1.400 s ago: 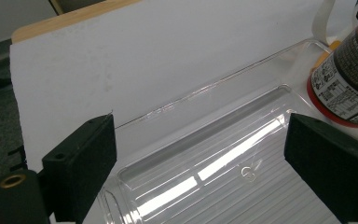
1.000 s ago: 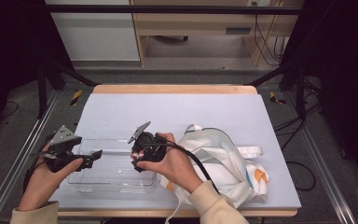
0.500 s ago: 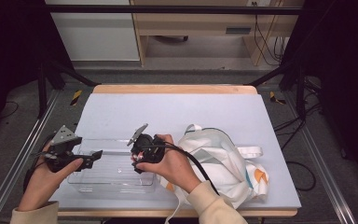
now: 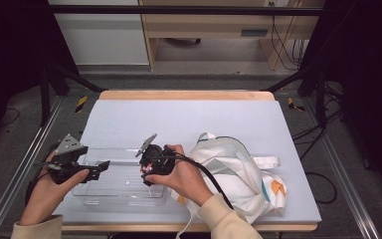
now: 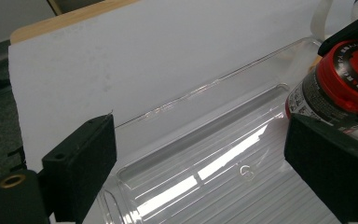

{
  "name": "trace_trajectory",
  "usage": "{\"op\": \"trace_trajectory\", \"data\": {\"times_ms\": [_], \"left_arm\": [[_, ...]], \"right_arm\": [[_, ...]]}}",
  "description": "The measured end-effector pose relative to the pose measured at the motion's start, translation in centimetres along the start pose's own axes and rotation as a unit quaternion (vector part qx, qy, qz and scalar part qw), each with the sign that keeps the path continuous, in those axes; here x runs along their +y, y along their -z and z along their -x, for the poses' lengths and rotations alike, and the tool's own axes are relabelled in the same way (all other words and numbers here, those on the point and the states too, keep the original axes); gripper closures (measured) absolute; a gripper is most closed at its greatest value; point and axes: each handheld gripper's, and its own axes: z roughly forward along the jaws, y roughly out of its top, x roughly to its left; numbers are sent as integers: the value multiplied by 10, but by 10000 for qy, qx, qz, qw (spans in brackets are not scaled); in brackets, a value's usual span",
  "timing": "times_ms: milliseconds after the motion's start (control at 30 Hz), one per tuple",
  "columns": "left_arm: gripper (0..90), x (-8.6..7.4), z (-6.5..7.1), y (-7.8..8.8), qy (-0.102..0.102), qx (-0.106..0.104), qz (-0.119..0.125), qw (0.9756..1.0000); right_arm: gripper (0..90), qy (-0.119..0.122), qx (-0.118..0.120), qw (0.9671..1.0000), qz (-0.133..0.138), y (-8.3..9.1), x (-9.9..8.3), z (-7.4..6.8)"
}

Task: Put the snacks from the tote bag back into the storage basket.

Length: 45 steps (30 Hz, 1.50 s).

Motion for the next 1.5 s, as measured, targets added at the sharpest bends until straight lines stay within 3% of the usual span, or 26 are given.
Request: {"op": "trace_trajectory", "data": {"times_ms": [1500], "left_arm": [[92, 1, 1, 0, -5, -13, 13, 10000]], "right_arm": [[258, 67, 3, 9997, -230, -16, -4, -2]]}}
